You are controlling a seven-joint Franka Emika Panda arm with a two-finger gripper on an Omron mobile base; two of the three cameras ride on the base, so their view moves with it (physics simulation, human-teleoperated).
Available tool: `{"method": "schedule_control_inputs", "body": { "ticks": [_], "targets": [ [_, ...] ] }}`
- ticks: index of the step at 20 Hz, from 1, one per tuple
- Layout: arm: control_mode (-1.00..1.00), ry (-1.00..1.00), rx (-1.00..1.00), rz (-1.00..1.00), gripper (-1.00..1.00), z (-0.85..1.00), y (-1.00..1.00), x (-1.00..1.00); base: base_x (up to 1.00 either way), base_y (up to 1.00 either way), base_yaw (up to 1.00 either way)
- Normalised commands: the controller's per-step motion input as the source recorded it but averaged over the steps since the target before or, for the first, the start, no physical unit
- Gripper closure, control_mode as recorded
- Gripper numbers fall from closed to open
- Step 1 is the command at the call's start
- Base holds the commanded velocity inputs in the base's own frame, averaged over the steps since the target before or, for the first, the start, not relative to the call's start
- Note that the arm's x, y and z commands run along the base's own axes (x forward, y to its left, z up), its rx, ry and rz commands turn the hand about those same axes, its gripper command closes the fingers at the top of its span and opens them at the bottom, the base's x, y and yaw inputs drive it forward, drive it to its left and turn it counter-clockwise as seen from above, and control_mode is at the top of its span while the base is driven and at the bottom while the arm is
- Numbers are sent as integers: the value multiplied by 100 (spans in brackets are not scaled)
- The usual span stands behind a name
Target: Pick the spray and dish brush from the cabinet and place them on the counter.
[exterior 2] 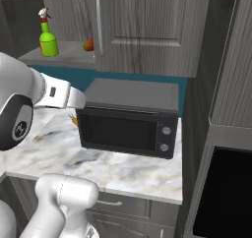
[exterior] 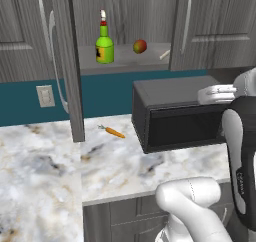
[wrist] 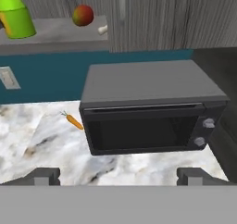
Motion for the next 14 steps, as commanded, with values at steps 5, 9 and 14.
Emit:
{"method": "schedule_control_inputs", "body": {
  "ticks": [5,9,14],
  "targets": [
    [-100,4,-11,-18,-100,20,2,37,0,0,0],
    [-100,-2,-3,-13,-100,24,0,21,0,0,0],
    [-100,-7,-3,-1,-100,26,-2,5,0,0,0]
  ]
}}
